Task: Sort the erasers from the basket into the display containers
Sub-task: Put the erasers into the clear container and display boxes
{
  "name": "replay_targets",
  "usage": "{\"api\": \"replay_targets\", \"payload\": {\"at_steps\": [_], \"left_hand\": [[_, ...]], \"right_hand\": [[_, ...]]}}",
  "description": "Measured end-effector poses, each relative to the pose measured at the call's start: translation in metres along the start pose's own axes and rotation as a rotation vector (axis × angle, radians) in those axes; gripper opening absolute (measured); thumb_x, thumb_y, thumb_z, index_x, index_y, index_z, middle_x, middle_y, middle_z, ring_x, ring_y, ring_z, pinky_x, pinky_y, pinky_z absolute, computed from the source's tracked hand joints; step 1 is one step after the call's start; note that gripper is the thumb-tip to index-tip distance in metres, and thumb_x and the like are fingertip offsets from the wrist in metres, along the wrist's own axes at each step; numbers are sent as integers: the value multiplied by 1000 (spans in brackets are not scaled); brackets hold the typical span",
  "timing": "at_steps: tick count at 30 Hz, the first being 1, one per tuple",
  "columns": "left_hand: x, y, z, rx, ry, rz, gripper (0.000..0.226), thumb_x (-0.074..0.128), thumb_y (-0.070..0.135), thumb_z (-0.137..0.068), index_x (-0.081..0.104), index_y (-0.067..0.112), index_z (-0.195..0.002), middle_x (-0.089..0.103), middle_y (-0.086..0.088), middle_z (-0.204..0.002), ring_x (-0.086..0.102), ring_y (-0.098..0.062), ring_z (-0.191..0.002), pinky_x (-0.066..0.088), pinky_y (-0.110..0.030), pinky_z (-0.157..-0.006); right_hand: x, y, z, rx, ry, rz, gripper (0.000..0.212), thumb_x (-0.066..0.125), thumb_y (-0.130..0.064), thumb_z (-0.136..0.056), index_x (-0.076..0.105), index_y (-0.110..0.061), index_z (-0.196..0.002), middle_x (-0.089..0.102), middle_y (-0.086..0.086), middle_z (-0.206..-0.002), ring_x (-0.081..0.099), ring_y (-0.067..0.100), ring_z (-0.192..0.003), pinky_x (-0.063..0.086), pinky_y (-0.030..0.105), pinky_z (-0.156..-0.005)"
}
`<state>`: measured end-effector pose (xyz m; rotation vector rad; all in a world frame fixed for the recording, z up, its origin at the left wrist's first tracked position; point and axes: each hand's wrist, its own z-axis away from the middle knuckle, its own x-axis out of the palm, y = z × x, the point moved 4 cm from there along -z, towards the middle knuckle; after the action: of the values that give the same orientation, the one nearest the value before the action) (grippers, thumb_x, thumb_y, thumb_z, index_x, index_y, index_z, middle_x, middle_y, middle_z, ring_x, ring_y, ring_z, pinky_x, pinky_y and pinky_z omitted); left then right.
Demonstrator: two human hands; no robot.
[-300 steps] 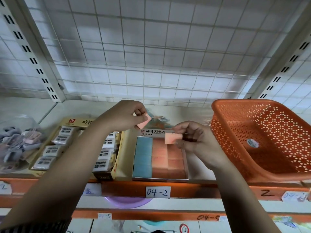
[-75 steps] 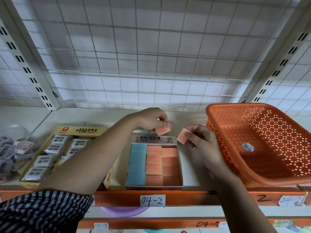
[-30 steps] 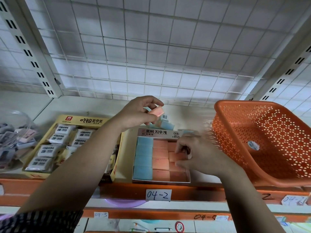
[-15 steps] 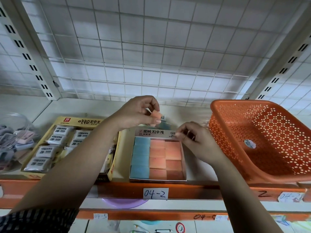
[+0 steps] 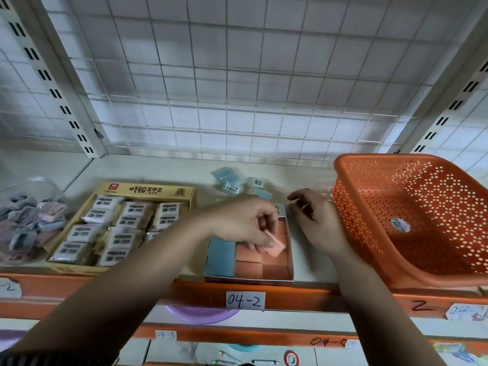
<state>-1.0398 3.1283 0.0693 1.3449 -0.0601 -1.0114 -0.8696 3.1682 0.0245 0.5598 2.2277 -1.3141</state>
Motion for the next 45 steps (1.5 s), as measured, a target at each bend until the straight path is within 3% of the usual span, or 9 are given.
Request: {"api": "replay_targets", "payload": {"at_steps": [2, 5, 10, 13, 16, 20, 29, 37, 45], "left_hand": [[7, -2, -4, 27, 43, -69, 20, 77, 8, -80, 61, 19, -81, 67, -1, -82, 66, -12, -71, 55, -37, -71], [9, -2, -6, 59, 126, -179, 19, 83, 18, -73, 65, 24, -74, 68, 7, -75, 57, -3, -67, 51, -32, -70], [11, -3, -4, 53, 143, -212, 14, 85, 19, -72, 71, 16, -74, 68, 8, -71, 61, -7, -65, 47, -23, -62], [13, -1, -5, 69, 147, -271, 13, 83, 19, -74, 71, 15, -77, 70, 3, -76, 62, -10, -69, 48, -28, -66], [15, 2, -4, 85, 114, -308, 15, 83, 21, -73, 71, 17, -81, 66, 11, -71, 54, 3, -62, 42, -16, -59], [19, 4, -4, 108, 78, -358, 20, 85, 23, -71, 71, 16, -84, 66, 9, -73, 54, 4, -57, 37, -9, -53], [20, 4, -3, 177, 186, -634, 29, 79, 50, -70, 64, 28, -81, 62, 13, -78, 55, -1, -72, 42, -23, -63], [14, 5, 0, 195, 222, -631, 26, 75, 50, -75, 62, 29, -84, 64, 15, -82, 52, 2, -73, 41, -23, -64], [-59, -1, 26, 125, 471, -365, 9, 74, 31, -83, 70, 23, -84, 68, 13, -83, 56, 10, -76, 39, -6, -64]], "right_hand": [[0, 1, 0, 15, 1, -25, 17, 65, -2, -88, 66, -9, -104, 63, -5, -79, 59, 9, -71, 46, 21, -65], [1, 2, 0, 18, 3, -27, 18, 65, -2, -88, 65, -7, -105, 63, -5, -78, 59, 9, -70, 46, 22, -64], [1, 2, 0, 10, 7, -39, 18, 66, -1, -87, 66, -8, -103, 63, -5, -75, 58, 11, -70, 45, 22, -63], [1, 1, 1, 10, 1, -41, 16, 66, -1, -87, 66, -9, -102, 65, 0, -76, 58, 11, -70, 44, 21, -63], [1, 1, 0, -1, 8, -30, 15, 66, -2, -87, 67, -8, -100, 65, 1, -77, 58, 11, -72, 42, 15, -64], [1, 3, 1, 10, -2, -37, 14, 66, -3, -88, 67, -9, -100, 66, 5, -79, 59, 14, -69, 47, 26, -65], [2, 2, 3, 24, -7, -66, 12, 66, -3, -88, 67, -10, -97, 65, 4, -78, 57, 13, -67, 46, 28, -62], [-2, -11, -8, 21, 18, -56, 11, 66, -4, -87, 71, -12, -92, 69, -3, -83, 59, 7, -71, 45, 17, -65], [19, -22, -47, 169, -272, 125, 12, 72, -20, -85, 71, -18, -97, 68, -6, -82, 62, 9, -75, 49, 22, -68]]}}
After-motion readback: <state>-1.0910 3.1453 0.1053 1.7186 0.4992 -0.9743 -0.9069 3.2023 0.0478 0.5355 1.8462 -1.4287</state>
